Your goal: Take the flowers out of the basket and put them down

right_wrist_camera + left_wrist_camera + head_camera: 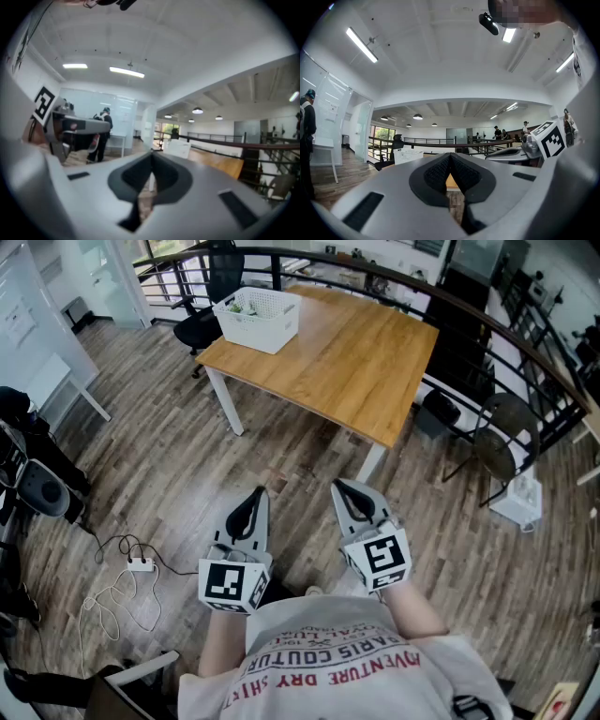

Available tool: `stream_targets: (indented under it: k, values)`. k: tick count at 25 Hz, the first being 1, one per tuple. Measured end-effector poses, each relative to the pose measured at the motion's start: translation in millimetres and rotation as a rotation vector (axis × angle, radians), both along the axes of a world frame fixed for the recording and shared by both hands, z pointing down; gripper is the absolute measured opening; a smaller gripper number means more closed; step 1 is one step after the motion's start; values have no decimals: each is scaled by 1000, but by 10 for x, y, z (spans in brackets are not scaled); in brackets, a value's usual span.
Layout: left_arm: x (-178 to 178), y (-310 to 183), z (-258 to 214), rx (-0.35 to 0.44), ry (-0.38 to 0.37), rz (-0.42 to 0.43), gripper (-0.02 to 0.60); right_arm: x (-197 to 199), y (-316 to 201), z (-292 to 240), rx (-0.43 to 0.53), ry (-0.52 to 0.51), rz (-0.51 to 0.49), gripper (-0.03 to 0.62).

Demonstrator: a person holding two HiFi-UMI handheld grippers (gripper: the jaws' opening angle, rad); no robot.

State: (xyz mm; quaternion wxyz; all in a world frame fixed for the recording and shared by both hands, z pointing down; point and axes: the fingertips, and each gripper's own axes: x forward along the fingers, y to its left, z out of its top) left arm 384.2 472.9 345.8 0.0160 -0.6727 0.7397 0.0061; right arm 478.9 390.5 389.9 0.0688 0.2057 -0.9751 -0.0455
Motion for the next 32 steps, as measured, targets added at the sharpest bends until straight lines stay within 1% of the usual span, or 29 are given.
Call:
stream_targets:
  k: [10,15,18,21,24,32]
  values:
    - [-52,9,53,-6,5,2,26,-23,8,22,-9,-4,2,29]
    - [-134,-26,102,-17,8,8,26,-91,-52,33,-56,-47,8,29]
    - [-245,-59,145,-25,10,0,26,-188,-104,85,-70,-45,1,29]
    - [-473,-105,190,-39,20,-15,26,-390,-171,133,-80,-29,-10,29]
    - [-781,-190,223,-46,35,-24,26,-669,-263,165,-79,-18,-12,29]
    - [-1823,-711,190,-56,68,0,26,-1606,-743,121,-77,-1,25,29]
